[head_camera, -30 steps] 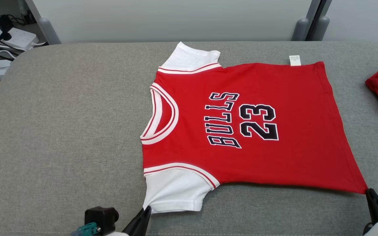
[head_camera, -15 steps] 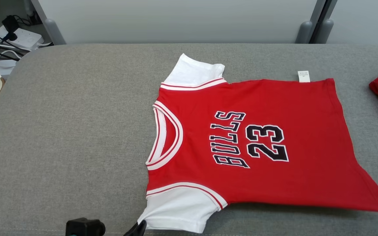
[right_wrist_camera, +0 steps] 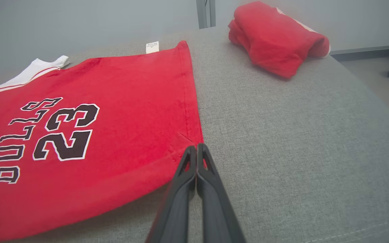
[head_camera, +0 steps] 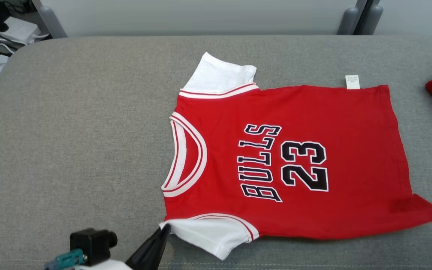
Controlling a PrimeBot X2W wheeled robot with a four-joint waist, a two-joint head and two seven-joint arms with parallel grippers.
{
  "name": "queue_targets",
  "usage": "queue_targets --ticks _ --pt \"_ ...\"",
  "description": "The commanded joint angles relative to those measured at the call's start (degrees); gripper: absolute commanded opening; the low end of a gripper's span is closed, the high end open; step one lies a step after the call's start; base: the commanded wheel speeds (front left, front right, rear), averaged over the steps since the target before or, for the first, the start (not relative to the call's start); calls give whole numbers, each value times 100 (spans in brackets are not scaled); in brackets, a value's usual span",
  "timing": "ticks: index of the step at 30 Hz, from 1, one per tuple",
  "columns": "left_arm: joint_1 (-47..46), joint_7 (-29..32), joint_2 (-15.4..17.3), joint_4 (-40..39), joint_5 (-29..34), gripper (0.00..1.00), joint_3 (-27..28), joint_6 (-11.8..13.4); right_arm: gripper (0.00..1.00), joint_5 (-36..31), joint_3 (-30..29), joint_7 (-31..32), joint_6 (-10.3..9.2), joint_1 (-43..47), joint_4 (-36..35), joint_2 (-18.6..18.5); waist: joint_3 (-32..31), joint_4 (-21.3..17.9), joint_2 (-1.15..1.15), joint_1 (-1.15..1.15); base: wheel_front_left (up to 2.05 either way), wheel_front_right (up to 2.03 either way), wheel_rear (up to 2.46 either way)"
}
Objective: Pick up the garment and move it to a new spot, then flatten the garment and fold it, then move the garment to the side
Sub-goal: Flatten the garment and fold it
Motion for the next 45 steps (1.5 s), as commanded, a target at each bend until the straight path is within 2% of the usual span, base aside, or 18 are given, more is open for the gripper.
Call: queue_targets --ticks 1,16,26,43,45 --pt "-429 -120 1 -28 -12 0 256 -100 0 -65 97 -119 -1 -306 -13 -186 95 16 0 0 0 0 0" --pt "-1961 -576 -583 1384 -23 0 402 -777 0 38 126 -555 -1 -1864 1427 -475 655 172 0 0 0 0 0" --pt "-3083 -664 -901 2868 159 0 191 -1255 0 38 710 -617 -1 -2945 2359 -647 1010 22 0 0 0 0 0" --pt "-4147 -1009 -1254 4607 436 0 -11 -1669 0 384 1533 -1127 -1 -4142 3894 -764 1322 -90 0 0 0 0 0" --pt "-4212 -1085 -1299 4753 448 62 -8 -1683 0 432 1612 -1195 -1 -4242 4041 -770 1328 -91 0 0 0 0 0"
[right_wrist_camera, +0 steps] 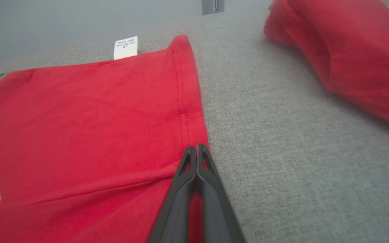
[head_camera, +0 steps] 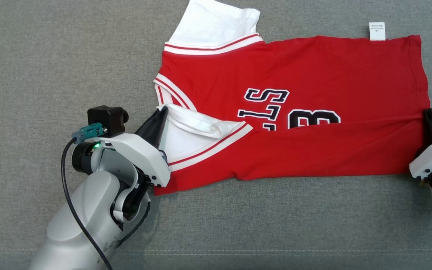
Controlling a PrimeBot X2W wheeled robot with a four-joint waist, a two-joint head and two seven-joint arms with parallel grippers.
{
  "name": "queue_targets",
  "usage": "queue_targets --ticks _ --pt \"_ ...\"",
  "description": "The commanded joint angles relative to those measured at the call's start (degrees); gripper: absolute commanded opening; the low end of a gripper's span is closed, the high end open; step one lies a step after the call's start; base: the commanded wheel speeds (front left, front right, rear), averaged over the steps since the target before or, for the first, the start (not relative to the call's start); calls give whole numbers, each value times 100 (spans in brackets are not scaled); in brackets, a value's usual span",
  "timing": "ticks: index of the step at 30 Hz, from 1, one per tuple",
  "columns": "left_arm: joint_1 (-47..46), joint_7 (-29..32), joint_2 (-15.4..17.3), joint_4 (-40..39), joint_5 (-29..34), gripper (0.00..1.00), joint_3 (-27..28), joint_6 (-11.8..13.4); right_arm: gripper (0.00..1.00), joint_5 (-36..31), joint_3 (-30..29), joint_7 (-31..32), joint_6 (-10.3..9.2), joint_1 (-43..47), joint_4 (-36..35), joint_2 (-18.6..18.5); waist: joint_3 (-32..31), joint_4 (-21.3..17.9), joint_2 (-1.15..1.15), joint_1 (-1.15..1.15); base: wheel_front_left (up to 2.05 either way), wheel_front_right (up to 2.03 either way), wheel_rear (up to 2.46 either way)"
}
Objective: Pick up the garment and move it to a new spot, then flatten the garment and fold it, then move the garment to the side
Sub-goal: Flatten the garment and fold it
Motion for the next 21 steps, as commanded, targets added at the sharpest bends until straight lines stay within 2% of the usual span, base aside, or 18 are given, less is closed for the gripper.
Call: queue_targets --ticks 1,2,3,4,8,13,21 --pt "-271 -130 105 -1 47 100 197 -32 18 80 148 -147 -1 -100 19 -115 2 -2 0 0 0 0 0" --pt "-287 -205 72 55 32 100 232 -23 33 98 182 -197 -1 -139 80 -120 0 -5 0 0 0 0 0" --pt "-305 -252 50 109 25 100 248 -24 56 113 197 -260 -1 -176 144 -125 -6 -9 0 0 0 0 0" --pt "-321 -290 39 160 37 100 249 -18 100 126 208 -333 -1 -209 205 -128 -17 -12 0 0 0 0 0" --pt "-318 -448 13 272 41 100 299 20 100 172 272 -526 -1 -255 319 -114 -99 -29 0 0 0 0 0" --pt "-116 -926 -21 267 14 100 536 260 100 149 307 -815 -1 -133 241 -115 -313 -79 0 0 0 0 0" --pt "655 -1267 -97 -324 -114 100 702 560 100 -66 -68 -877 -1 681 -330 67 -560 -80 0 0 0 0 0"
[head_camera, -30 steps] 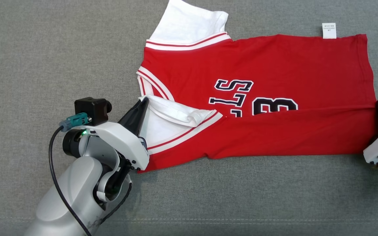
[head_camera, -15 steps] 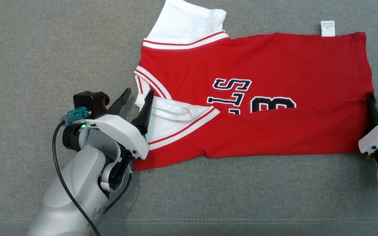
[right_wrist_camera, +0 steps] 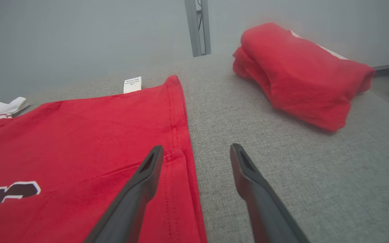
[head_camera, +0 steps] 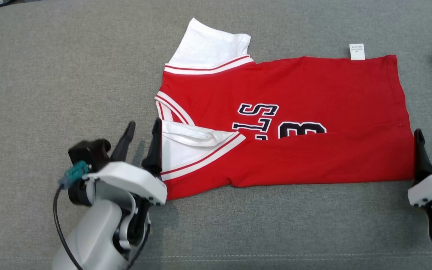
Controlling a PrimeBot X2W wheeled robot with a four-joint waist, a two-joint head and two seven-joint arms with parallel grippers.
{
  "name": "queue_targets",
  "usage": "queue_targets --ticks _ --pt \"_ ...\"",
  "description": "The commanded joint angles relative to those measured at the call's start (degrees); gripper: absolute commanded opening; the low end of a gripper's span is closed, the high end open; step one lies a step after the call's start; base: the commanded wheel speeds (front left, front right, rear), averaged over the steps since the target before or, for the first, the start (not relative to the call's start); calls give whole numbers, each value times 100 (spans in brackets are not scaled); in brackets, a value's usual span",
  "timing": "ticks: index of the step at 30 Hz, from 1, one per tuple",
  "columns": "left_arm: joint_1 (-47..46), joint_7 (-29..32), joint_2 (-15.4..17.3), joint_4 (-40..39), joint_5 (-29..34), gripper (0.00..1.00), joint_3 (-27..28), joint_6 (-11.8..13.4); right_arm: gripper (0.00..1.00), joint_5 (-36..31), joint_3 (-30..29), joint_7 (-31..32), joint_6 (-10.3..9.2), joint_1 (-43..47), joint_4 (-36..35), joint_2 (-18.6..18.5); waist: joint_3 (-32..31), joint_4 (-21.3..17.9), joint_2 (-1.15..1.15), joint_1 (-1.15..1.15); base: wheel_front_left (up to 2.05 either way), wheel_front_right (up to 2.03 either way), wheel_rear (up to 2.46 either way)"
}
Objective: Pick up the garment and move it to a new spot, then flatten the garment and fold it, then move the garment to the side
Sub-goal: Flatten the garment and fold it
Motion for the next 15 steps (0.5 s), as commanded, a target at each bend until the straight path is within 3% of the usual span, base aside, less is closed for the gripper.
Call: queue_targets --ticks 1,8,15 --pt "59 -25 138 -219 -62 100 169 68 100 -87 31 -79 -1 176 -212 -28 -36 12 0 0 0 0 0" --pt "1086 422 246 -849 -162 100 -72 487 100 -305 -351 -80 -1 690 -597 140 -208 43 0 0 0 0 0" --pt "1436 777 238 -915 -219 100 -275 708 100 -384 -430 -80 -1 786 -771 133 -233 100 0 0 0 0 0"
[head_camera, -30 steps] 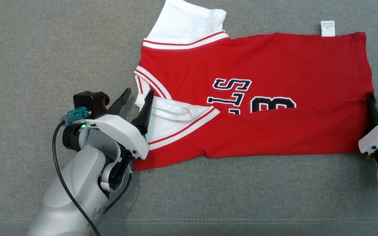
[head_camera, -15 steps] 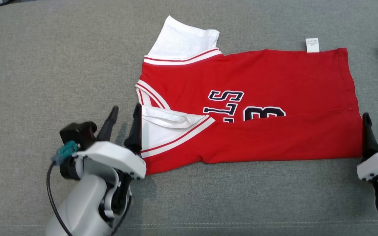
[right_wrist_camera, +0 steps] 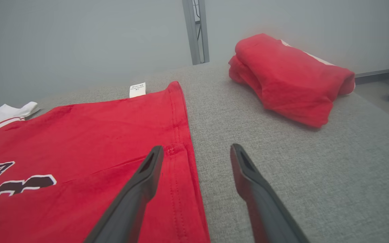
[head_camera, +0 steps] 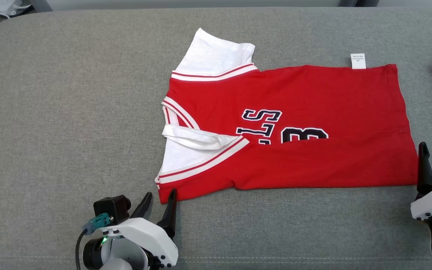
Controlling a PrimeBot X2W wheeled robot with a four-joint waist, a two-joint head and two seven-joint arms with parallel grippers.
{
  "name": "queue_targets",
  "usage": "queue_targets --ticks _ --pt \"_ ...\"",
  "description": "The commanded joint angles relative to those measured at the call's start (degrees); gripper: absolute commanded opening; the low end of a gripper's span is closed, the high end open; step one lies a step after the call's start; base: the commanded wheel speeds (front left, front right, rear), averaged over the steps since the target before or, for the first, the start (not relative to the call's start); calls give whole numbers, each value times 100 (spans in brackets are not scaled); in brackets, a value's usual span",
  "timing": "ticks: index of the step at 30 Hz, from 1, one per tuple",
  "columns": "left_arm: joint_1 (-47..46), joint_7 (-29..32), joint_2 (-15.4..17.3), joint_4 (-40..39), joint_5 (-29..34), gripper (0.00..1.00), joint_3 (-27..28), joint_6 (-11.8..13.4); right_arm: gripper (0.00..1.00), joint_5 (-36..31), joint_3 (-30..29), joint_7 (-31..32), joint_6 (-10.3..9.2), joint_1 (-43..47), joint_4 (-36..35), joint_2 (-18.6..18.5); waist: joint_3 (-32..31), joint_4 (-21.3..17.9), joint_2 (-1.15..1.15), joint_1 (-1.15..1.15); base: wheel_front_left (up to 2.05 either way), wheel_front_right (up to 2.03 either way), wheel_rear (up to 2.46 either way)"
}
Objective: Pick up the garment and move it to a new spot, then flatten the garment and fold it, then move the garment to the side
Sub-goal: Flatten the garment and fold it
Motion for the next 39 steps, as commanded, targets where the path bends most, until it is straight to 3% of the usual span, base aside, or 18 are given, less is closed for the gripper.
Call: queue_targets --ticks 1,4,5,6,9,21,22,23,24,32,39 --pt "-108 17 89 -85 19 100 159 29 100 -63 121 -77 0 75 -151 -106 8 3 0 0 0 0 0" --pt "-185 109 78 62 -15 96 109 -50 100 -55 163 -77 0 53 -149 -110 35 -7 0 0 0 0 0" --pt "-219 112 63 115 -27 63 103 -85 100 -42 185 -77 0 63 -127 -96 40 -10 0 0 0 0 0" --pt "-254 118 56 173 -31 38 85 -131 100 -26 209 -57 0 78 -100 -78 43 -17 0 0 0 0 0" --pt "-361 83 13 333 -56 0 74 -251 100 77 297 114 0 113 35 -65 54 -30 0 0 0 0 0" --pt "-591 37 -22 824 -66 0 6 -501 100 714 733 491 0 48 668 -96 41 -44 0 0 0 0 0" --pt "-596 37 -20 848 -66 0 -1 -512 49 748 792 499 0 23 736 -105 37 -43 0 0 0 0 0" --pt "-602 37 -19 870 -66 0 -8 -522 33 776 863 502 0 -6 796 -115 34 -40 0 0 0 0 0" --pt "-609 39 -18 889 -64 0 -16 -531 0 813 927 493 0 -31 844 -123 28 -33 0 0 0 0 0" --pt "-593 69 73 818 -33 0 -56 -518 0 1039 1328 388 0 -9 943 -324 -51 7 0 0 0 0 0" --pt "-261 336 352 129 -6 0 -124 -287 0 1215 1553 339 0 326 560 -649 -118 2 0 0 0 0 0"
